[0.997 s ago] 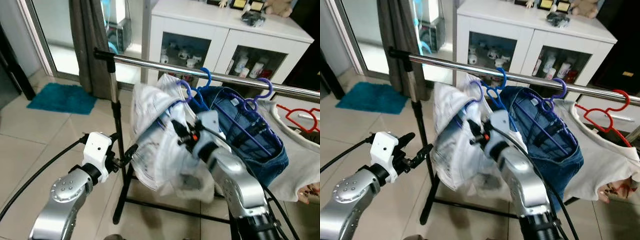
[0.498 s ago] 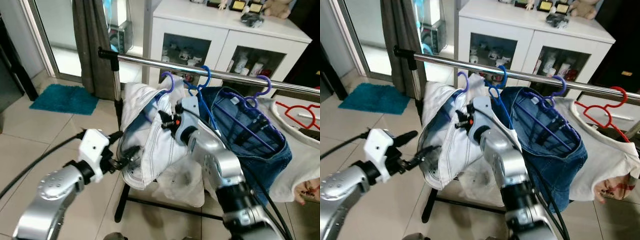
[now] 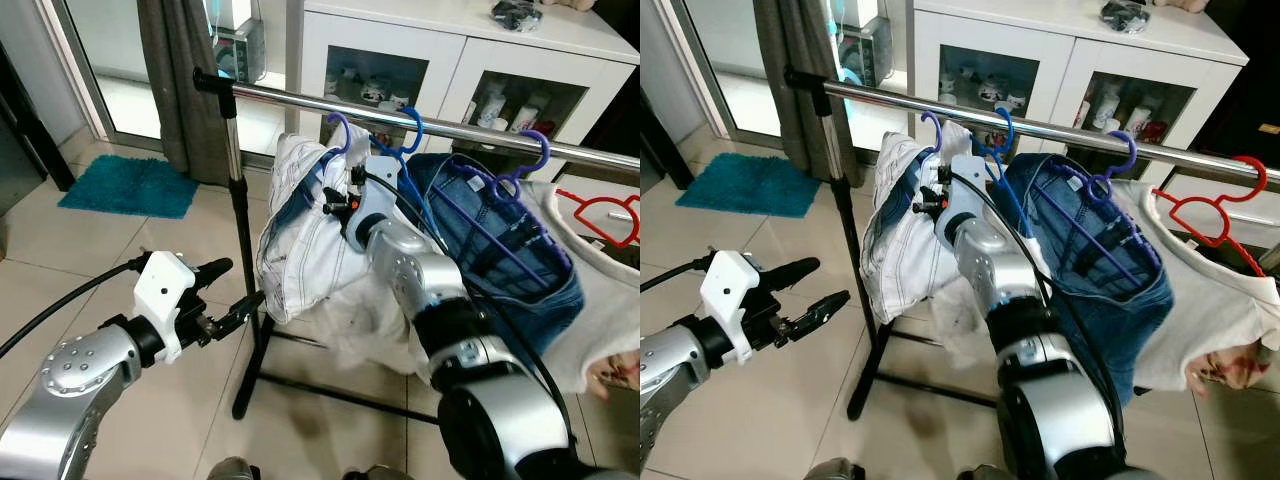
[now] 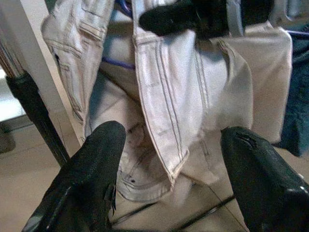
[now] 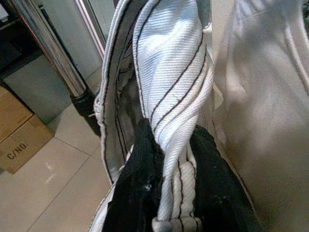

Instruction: Hang hanger

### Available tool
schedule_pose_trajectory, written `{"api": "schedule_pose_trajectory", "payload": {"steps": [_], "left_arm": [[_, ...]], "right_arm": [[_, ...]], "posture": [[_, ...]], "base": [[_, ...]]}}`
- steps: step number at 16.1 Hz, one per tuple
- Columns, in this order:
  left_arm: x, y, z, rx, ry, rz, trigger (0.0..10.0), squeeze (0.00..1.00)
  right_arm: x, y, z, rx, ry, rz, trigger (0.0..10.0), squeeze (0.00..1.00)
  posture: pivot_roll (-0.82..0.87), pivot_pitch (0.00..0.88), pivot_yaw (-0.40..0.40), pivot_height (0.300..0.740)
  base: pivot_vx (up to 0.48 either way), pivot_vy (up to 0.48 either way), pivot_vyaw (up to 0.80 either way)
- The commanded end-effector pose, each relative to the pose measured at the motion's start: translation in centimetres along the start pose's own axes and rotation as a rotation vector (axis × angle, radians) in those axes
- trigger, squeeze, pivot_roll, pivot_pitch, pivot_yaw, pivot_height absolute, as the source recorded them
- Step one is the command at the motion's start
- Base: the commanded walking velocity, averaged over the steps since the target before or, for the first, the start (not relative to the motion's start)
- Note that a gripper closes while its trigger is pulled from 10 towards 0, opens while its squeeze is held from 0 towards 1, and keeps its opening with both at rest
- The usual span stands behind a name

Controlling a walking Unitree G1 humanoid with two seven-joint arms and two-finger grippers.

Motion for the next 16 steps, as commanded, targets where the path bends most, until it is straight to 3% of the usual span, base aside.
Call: {"api": "schedule_pose_trajectory", "payload": {"steps": [1, 4, 6, 10, 12, 14, 16], "left_arm": [[-0.4, 0.4, 0.4, 0.006, -0.023, 0.003, 10.0, 0.00], [-0.6, 0.2, 0.7, 0.004, -0.030, -0.009, 10.0, 0.00], [-0.4, 0.2, 1.0, -0.002, -0.036, -0.005, 10.0, 0.00], [0.0, 0.3, 1.2, -0.006, -0.054, 0.005, 10.0, 0.00], [0.2, 0.6, 1.2, -0.001, -0.059, 0.010, 10.0, 0.00], [0.2, 0.7, 1.1, 0.002, -0.061, 0.013, 10.0, 0.00], [0.2, 0.9, 0.9, 0.011, -0.058, 0.013, 10.0, 0.00]], "right_arm": [[0.1, 3.5, -0.1, 0.011, -0.003, 0.129, 10.0, 0.00], [-0.3, 2.0, -0.7, -0.023, 0.075, 0.120, 10.0, 0.00], [-1.6, 0.4, -0.9, -0.037, 0.170, 0.143, 10.0, 0.00], [-3.3, 2.3, -1.5, -0.024, 0.257, 0.271, 10.0, 0.00], [-2.8, 3.7, -1.5, -0.045, 0.216, 0.283, 10.0, 0.00], [-2.0, 3.8, -1.5, -0.094, 0.181, 0.242, 10.0, 0.00], [-0.3, 3.6, -1.2, -0.101, 0.073, 0.132, 10.0, 0.00]], "posture": [[0.12, 0.078, -0.050, 0.740], [0.12, 0.084, -0.057, 0.740], [0.12, 0.081, -0.057, 0.740], [0.10, 0.076, -0.049, 0.740], [0.10, 0.073, -0.048, 0.740], [0.11, 0.069, -0.048, 0.740], [0.12, 0.065, -0.049, 0.740]], "base": [[0.000, 0.000, 0.00], [0.000, 0.000, 0.00], [0.000, 0.000, 0.00], [0.000, 0.000, 0.00], [0.000, 0.000, 0.00], [0.000, 0.000, 0.00], [0.000, 0.000, 0.00]]}}
Point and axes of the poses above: a point about 5 cm out from each wrist's last joint towards the gripper, its own x axis pointing out of the wrist towards the gripper, its own y axis along the axis of the wrist's last joint, z = x × y, the point moved 4 cm from there along x, pointing out of the wrist towards the gripper, and after that the axes turned 5 degrees about -x, right-handed, at the moved point
